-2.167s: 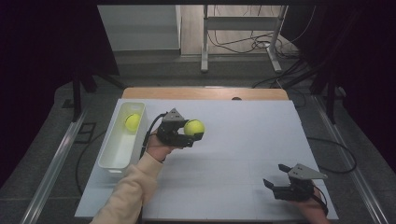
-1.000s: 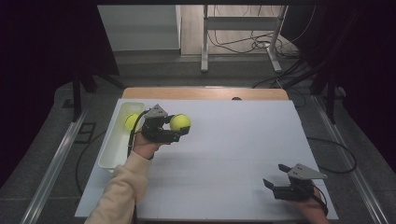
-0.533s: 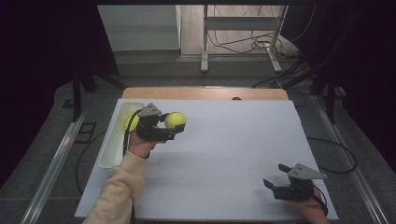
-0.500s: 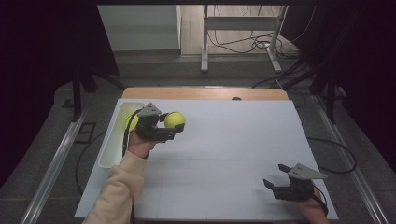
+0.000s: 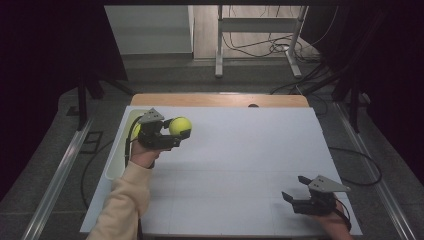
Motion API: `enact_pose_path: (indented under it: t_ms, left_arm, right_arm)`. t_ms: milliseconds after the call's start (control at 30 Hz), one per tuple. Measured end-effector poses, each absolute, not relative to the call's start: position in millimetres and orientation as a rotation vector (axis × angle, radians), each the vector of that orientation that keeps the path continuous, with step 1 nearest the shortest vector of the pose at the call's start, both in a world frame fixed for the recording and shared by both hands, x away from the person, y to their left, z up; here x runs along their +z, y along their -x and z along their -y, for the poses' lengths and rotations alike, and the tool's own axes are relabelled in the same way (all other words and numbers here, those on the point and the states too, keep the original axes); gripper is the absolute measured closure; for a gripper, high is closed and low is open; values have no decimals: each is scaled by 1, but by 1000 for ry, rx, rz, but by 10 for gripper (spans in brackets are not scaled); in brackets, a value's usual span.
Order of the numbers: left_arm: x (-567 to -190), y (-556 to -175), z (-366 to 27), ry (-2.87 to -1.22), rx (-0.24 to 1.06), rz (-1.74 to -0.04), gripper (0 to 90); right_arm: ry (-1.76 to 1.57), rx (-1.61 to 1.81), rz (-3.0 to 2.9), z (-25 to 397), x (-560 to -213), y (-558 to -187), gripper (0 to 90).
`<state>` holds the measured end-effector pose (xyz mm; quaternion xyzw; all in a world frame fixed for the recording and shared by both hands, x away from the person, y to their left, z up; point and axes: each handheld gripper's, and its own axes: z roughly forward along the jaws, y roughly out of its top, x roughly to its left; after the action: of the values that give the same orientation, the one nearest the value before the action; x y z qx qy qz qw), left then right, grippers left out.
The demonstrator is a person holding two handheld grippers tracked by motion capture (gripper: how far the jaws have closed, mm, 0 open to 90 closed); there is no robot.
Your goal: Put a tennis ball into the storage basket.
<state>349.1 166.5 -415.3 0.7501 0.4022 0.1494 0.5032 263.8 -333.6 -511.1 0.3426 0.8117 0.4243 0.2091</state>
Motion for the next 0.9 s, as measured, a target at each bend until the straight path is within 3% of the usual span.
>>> enact_pose_path:
  t_ms: [900]
  left_arm:
    - [-417, -343, -200, -1770, 410, -1064, 261]
  right_arm:
    - [-952, 1178, -2257, 334, -511, -264, 159]
